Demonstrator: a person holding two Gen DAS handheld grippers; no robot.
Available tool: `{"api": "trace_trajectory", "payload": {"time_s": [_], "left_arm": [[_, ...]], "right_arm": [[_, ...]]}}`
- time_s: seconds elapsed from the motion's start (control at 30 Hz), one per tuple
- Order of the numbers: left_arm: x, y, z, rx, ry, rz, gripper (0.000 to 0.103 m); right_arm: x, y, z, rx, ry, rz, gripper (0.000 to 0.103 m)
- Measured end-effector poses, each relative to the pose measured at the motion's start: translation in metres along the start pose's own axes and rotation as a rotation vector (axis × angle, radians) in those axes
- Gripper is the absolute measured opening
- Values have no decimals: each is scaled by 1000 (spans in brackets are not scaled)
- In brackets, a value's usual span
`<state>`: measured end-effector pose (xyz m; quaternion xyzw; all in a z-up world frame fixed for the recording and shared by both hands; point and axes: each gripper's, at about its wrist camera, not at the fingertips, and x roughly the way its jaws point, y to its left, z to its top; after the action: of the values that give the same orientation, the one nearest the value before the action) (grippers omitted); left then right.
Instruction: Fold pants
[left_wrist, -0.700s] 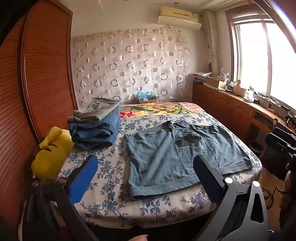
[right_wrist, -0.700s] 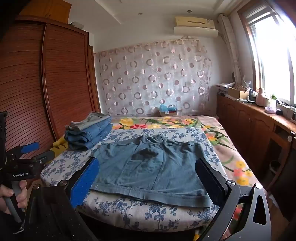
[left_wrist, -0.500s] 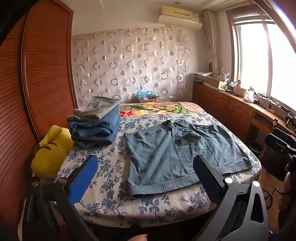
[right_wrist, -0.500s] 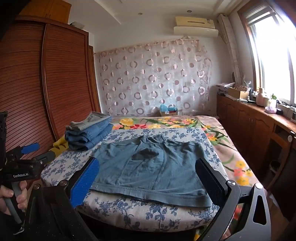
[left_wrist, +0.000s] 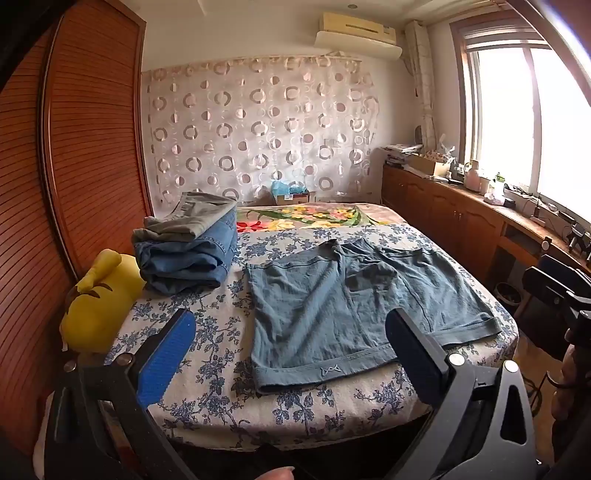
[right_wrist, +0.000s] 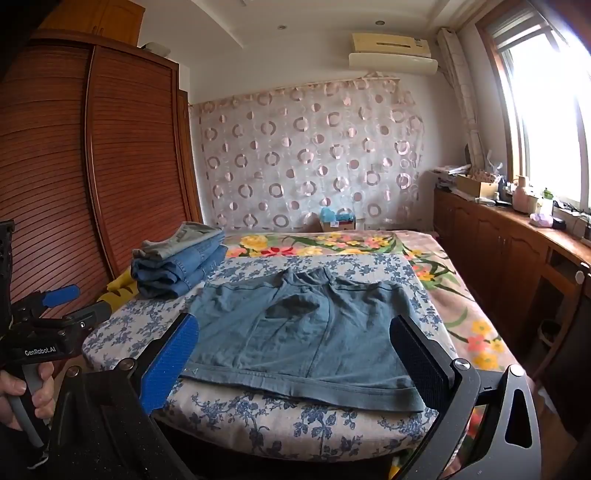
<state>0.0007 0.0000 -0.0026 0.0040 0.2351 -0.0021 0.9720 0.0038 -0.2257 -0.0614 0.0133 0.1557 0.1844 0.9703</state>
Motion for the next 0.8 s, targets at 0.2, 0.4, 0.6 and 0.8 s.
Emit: {"api": "trace_trajectory", "payload": {"time_s": [0.2, 0.4, 0.6, 0.8], "left_arm": [[0, 0, 0, -1, -1, 1, 103], [0, 0, 0, -1, -1, 0, 103], [0, 0, 0, -1, -1, 0, 103], [0, 0, 0, 0, -2, -1, 103]], "right_arm": [[-4, 0, 0, 0, -1, 2, 103], [-3, 1, 2, -1, -1, 2, 103], [-1, 1, 2, -1, -3, 6, 103], [-1, 2, 2, 1, -2, 8, 103]]}}
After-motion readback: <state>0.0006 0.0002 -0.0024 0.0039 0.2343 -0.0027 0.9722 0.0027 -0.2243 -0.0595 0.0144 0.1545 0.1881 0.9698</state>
